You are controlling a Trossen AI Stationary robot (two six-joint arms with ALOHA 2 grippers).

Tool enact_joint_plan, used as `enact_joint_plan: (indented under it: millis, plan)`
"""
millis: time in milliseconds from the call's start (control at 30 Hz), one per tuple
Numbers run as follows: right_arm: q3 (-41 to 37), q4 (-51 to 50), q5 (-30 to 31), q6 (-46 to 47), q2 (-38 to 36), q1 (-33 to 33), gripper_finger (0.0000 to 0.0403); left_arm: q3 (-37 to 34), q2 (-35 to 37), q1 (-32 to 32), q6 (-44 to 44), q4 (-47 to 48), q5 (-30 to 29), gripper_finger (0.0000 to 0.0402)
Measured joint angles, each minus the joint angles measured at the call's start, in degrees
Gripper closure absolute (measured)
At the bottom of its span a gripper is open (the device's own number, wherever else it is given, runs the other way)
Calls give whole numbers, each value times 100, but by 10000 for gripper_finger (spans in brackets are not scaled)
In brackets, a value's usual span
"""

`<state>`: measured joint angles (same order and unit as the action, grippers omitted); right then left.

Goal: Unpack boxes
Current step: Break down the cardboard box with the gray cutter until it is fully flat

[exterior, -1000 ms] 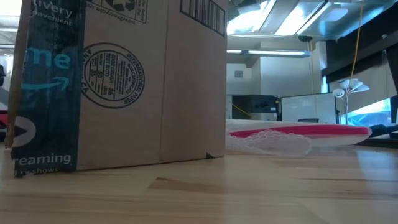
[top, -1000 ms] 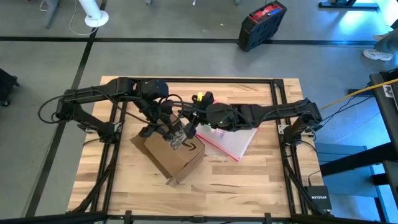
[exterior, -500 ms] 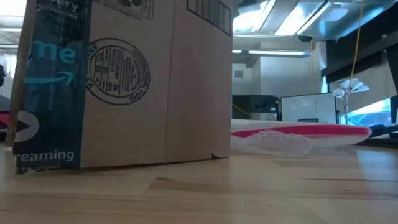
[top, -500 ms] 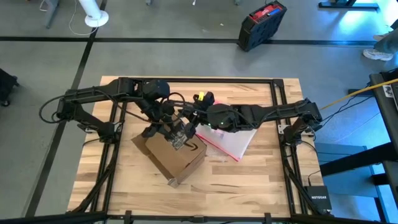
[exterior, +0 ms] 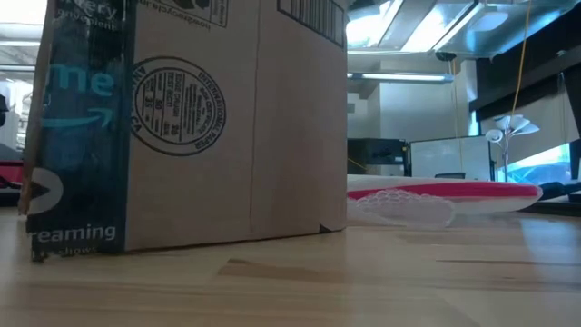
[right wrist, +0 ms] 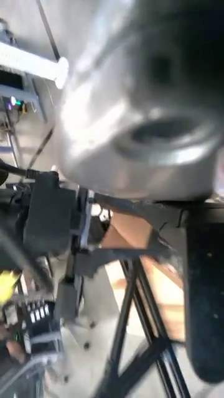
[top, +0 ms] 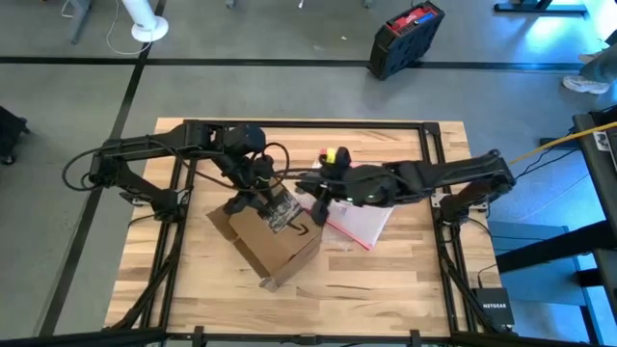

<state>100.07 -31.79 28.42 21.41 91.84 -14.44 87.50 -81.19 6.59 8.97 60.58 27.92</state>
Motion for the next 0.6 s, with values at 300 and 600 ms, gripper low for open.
enact_joint_plan:
  millis: [300, 600]
  plan:
    - [7, -927, -1127, 844, -331, -648, 331, 0, 2, 2, 27, 2, -2, 238]
    - [7, -1336, -1401, 1411, -70, -1171, 335, 0, 2, 2, 5, 2, 0, 238]
